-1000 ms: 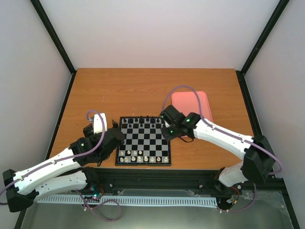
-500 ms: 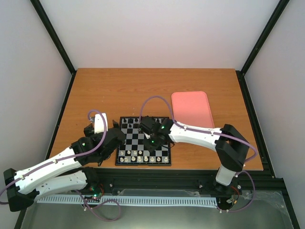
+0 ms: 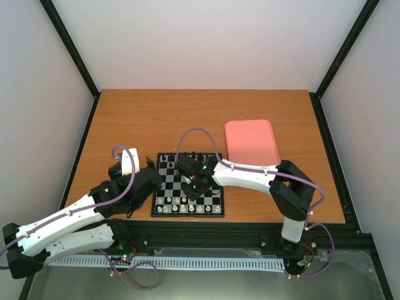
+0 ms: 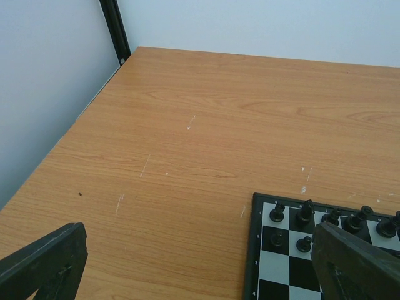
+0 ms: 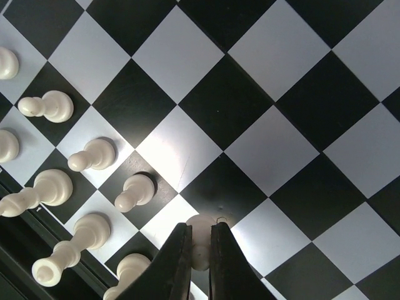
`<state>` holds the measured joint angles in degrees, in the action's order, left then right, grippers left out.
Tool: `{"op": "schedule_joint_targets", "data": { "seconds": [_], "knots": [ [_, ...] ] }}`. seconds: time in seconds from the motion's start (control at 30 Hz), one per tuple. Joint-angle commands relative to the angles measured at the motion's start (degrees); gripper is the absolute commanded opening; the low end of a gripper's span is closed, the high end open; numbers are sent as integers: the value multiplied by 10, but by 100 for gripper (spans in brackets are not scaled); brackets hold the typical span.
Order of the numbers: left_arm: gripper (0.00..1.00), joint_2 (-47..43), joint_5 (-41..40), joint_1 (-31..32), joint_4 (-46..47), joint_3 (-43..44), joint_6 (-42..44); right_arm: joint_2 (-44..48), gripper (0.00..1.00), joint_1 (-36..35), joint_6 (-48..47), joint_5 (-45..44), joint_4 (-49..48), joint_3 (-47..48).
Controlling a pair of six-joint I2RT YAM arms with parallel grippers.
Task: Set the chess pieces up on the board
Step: Place the chess piece on the chessboard.
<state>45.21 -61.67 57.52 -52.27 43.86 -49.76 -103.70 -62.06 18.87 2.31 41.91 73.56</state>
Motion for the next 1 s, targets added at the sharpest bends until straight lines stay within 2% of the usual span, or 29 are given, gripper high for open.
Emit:
{"op": "schedule_joint_targets", "data": {
  "seconds": [0.0,0.97],
  "knots": [
    [100,-3,-7,-3,13,8,1,-8,3,-11,-2,7,8,9],
    [100,8,-2,-3,19,9,5,-43,6,-26,-2,-16,21,20]
  ]
}}
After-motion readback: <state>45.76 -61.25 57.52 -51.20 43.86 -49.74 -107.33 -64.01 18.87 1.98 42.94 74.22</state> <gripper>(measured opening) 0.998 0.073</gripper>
